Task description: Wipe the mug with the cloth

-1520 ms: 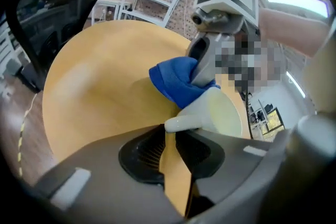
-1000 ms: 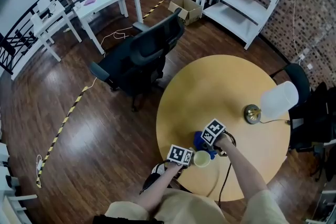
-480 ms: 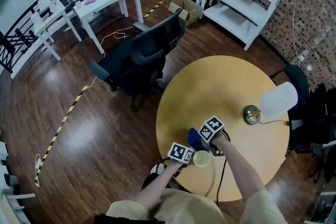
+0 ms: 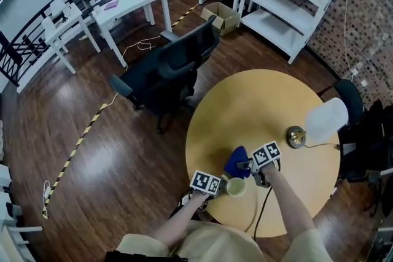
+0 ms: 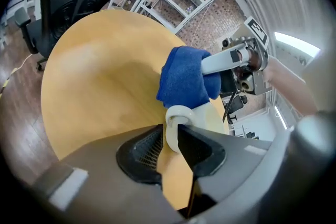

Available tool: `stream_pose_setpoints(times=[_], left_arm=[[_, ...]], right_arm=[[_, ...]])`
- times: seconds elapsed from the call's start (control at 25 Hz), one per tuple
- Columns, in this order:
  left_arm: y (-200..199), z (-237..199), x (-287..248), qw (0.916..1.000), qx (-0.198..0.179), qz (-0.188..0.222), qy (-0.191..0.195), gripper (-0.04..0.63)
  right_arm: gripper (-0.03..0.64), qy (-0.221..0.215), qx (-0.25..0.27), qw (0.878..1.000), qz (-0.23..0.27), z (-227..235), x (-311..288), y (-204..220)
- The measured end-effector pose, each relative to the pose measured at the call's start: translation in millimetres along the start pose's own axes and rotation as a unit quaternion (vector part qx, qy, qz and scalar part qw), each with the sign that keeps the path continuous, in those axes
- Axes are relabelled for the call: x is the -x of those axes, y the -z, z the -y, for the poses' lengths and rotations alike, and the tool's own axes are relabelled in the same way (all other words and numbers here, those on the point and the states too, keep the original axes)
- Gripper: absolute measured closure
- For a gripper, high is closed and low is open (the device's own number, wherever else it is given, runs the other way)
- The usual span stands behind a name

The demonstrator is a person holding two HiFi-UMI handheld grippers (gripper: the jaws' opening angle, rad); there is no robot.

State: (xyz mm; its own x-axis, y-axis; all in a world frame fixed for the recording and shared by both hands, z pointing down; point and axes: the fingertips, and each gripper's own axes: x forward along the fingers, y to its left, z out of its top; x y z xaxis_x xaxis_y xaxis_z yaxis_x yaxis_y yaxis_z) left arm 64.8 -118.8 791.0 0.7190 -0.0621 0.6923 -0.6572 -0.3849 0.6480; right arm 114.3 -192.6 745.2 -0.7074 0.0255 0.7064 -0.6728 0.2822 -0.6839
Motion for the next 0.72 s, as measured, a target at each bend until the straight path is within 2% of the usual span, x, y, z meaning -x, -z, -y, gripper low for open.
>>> stream_pose_setpoints(times=[0.16, 0.32, 0.36, 0.44, 0.56, 0.72], left_arm=[[11, 1, 15, 0.9999, 0.007, 0.007, 0.006, 0.471], [21, 24, 24, 0.9981, 0.036, 0.029, 0.041, 0.434], [22, 33, 26, 0.9976, 0.037, 0.034, 0.048, 0.455], [25, 52, 25, 0.9973, 0.029, 0.038, 0.055, 0.378], [26, 66, 14, 0.9981, 0.034, 0.039, 0.035, 0.321], [28, 55, -9, 0.9968, 0.075, 0.025, -0.012, 0.281]], right_arm=[[0.56, 0.01, 0.029, 0.998, 0.051, -4, 23, 6], [0.558, 0.016, 0.04, 0.993, 0.11, -7, 49, 16], [0.558, 0.017, 0.035, 0.991, 0.126, -7, 55, 19], [0.558, 0.016, 0.019, 0.987, 0.156, -3, 66, 25], [0.558, 0.007, 0.016, 0.981, 0.191, -1, 75, 35], [0.558, 0.015, 0.019, 0.976, 0.215, -1, 85, 45]])
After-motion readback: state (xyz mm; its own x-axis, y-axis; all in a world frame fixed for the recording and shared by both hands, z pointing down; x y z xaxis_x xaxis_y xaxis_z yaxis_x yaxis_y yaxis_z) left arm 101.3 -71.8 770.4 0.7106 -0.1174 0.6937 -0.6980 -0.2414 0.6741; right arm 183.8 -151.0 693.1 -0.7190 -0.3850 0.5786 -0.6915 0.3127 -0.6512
